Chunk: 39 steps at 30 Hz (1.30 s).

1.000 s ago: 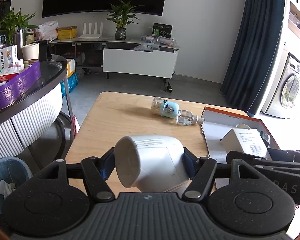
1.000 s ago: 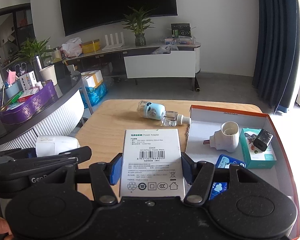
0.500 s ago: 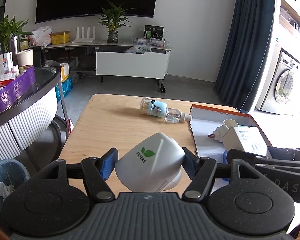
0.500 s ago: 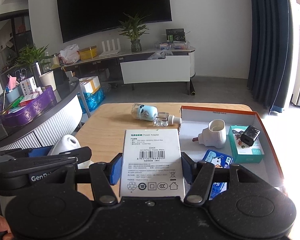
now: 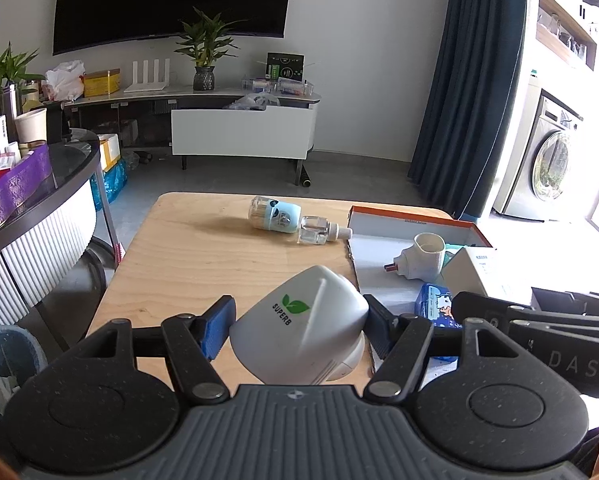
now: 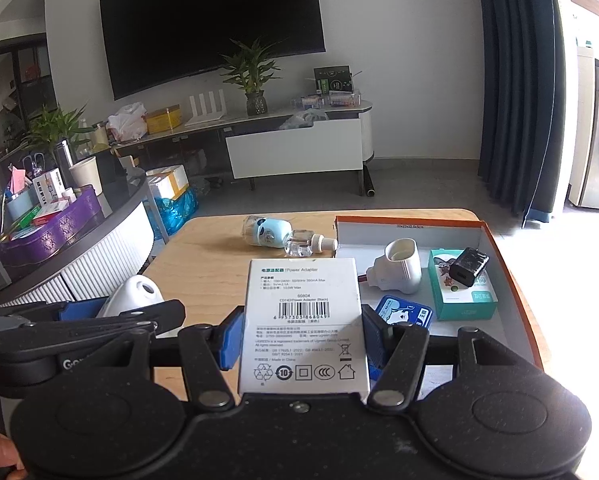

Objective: Organize rigid objects
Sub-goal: 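Carry the white device and white product box with both tools over the tray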

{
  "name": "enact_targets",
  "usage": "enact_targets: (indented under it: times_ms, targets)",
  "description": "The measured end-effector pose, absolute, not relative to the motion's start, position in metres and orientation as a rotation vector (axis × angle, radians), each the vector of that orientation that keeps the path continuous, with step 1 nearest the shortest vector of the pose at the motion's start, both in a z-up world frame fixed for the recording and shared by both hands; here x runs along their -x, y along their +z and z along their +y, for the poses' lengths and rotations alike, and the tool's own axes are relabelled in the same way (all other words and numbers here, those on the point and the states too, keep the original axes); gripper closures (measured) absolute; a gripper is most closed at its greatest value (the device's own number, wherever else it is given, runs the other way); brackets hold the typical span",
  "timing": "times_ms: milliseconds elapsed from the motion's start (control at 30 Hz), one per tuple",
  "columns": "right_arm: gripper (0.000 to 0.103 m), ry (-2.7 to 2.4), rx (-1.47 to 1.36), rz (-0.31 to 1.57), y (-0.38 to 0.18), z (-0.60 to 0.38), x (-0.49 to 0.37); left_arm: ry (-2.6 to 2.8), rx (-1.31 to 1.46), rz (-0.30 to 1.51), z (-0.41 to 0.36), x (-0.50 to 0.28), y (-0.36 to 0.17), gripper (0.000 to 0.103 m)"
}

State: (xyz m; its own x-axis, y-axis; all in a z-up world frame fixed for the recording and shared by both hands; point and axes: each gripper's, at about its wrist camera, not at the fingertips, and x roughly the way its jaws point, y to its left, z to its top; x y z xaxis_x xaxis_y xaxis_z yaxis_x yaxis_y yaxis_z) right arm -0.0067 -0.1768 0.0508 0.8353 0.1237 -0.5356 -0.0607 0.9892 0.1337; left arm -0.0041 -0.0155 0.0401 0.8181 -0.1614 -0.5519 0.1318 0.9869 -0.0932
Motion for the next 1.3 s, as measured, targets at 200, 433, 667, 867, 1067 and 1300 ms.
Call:
enact_targets:
  times_ms: [200,433,667,867,1067,1300]
  targets:
    - [0.032,0.081,-0.123,0.565,0.052,-0.186,0.013,-0.175,0.046,0.59,-0.023,0.007,0.041,0.034]
    - [0.032,0.058,-0.133,0.556,0.052,-0.195,0.019,-0.197,0.034,0.588,-0.032,0.01,0.04,0.034]
    - [0.032,0.037,-0.14,0.544,0.054,-0.204,0.024,-0.22,0.025,0.588,-0.041,0.012,0.039,0.034]
    - [0.032,0.019,-0.147,0.538,0.054,-0.21,0.028,-0.238,0.016,0.591,-0.049,0.012,0.039,0.034]
    - [0.032,-0.003,-0.157,0.531,0.055,-0.219,0.031,-0.255,0.008,0.591,-0.056,0.01,0.039,0.034]
    - [0.032,-0.038,-0.168,0.528,0.054,-0.231,0.032,-0.29,-0.002,0.596,-0.067,0.008,0.038,0.034]
